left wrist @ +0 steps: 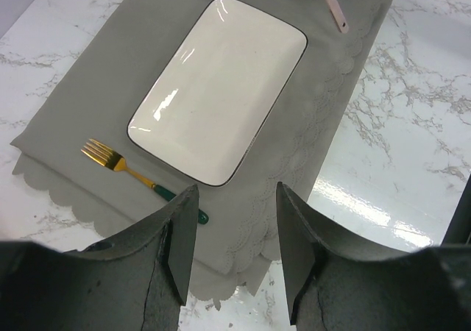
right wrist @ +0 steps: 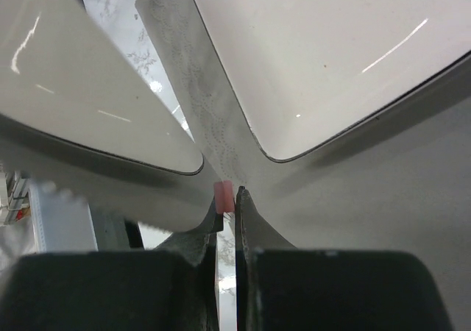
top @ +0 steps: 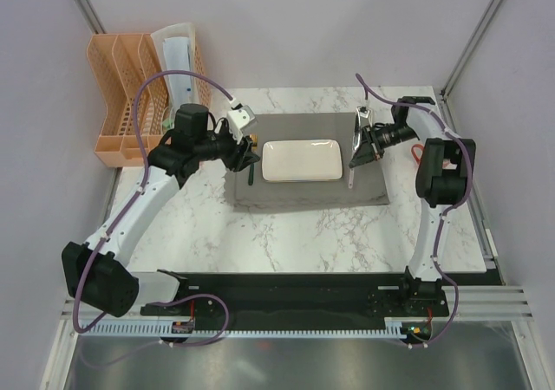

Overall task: Set the dinner table for one person
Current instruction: Place the knife on the napkin.

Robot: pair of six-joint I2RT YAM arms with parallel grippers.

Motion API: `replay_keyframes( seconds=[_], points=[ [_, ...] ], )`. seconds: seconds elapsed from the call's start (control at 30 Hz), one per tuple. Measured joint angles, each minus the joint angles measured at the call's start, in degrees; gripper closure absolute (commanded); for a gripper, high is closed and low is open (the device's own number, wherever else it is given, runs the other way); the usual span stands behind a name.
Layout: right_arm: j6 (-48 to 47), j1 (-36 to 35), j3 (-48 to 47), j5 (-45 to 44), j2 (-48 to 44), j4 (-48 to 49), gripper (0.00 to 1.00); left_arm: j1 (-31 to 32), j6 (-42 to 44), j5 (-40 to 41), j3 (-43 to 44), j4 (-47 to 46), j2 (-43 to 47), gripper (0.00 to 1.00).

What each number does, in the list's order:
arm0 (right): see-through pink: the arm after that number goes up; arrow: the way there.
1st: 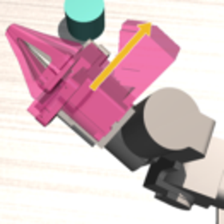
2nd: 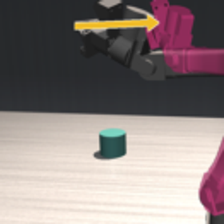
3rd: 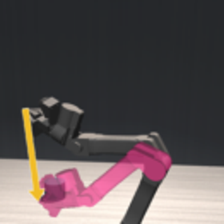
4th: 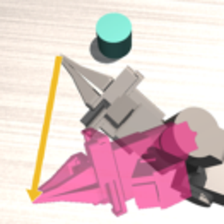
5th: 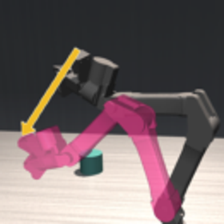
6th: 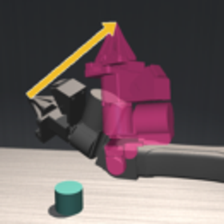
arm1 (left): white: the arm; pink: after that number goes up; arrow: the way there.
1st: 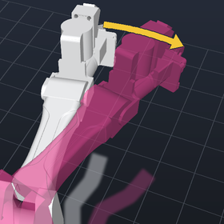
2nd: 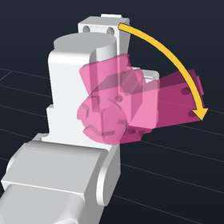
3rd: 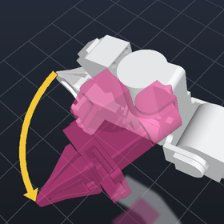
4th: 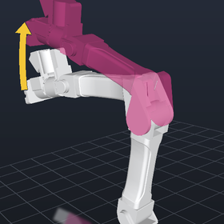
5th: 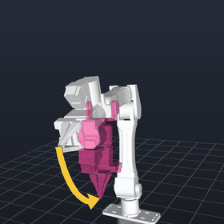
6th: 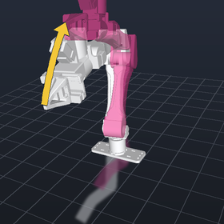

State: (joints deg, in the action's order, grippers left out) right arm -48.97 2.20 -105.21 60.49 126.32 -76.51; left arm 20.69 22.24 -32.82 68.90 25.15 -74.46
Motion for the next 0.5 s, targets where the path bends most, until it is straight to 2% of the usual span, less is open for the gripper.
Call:
replay_keyframes(
  seconds=[0.5],
  points=[
    [-0.85, 0.59, -3.76, -4.46, 8.72, -1.05, 1.00, 0.00, 0.61, 1.18, -1.07, 0.31, 0.70, 0.47]
  ],
)
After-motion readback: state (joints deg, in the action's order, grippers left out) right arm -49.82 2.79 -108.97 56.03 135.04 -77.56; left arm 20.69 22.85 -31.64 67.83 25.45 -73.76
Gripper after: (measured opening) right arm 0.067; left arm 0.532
